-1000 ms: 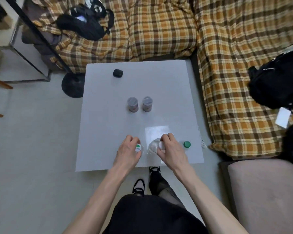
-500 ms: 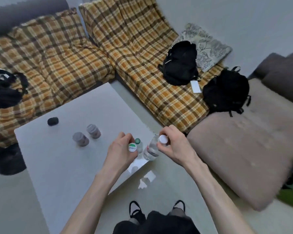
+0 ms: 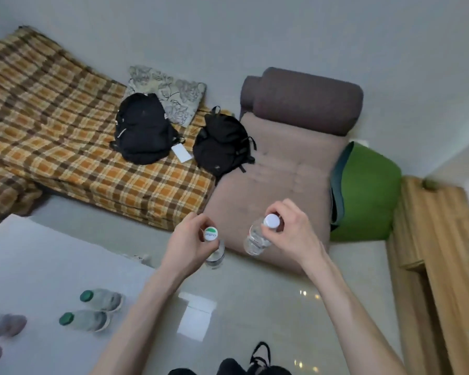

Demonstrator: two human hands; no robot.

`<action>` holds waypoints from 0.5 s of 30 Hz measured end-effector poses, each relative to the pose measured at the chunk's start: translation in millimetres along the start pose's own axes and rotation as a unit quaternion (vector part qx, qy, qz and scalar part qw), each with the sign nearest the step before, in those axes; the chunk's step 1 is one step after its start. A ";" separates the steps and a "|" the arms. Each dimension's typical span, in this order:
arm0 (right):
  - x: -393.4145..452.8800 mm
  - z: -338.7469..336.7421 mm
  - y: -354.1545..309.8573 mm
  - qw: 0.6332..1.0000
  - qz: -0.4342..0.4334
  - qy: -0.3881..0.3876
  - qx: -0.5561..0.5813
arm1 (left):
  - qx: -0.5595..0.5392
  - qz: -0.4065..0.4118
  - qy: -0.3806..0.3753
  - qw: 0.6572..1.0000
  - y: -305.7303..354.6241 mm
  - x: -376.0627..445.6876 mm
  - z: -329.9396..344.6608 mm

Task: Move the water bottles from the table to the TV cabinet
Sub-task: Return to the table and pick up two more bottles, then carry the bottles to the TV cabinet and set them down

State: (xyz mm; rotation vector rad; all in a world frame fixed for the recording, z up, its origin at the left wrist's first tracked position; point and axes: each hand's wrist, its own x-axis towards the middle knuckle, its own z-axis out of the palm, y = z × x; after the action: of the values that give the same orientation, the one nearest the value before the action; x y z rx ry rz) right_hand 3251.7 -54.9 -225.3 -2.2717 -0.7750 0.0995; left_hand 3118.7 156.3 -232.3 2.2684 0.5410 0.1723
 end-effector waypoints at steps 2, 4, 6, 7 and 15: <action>-2.6 -37.2 34.1 0.999 0.020 0.030 -0.011 | -0.009 0.030 -0.012 0.999 35.7 18.4 30.3; -6.1 -73.7 67.4 0.997 0.033 0.058 -0.025 | -0.011 0.065 -0.022 0.998 70.2 37.9 62.4; -10.9 -108.8 98.7 0.994 0.045 0.086 -0.042 | -0.021 0.102 -0.037 0.994 103.5 57.5 94.0; -14.5 -126.1 113.9 0.992 0.056 0.102 -0.051 | -0.026 0.121 -0.047 0.991 119.9 67.6 109.9; -52.4 -236.9 214.9 0.955 0.172 0.227 -0.086 | -0.053 0.260 -0.132 0.955 244.4 133.5 233.9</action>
State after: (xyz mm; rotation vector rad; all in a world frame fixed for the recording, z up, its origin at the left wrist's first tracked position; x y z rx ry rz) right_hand 3384.6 -349.4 -200.7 -2.4402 -0.1472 -0.3324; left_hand 3386.2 -89.9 -221.0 2.2348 -0.2103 0.1498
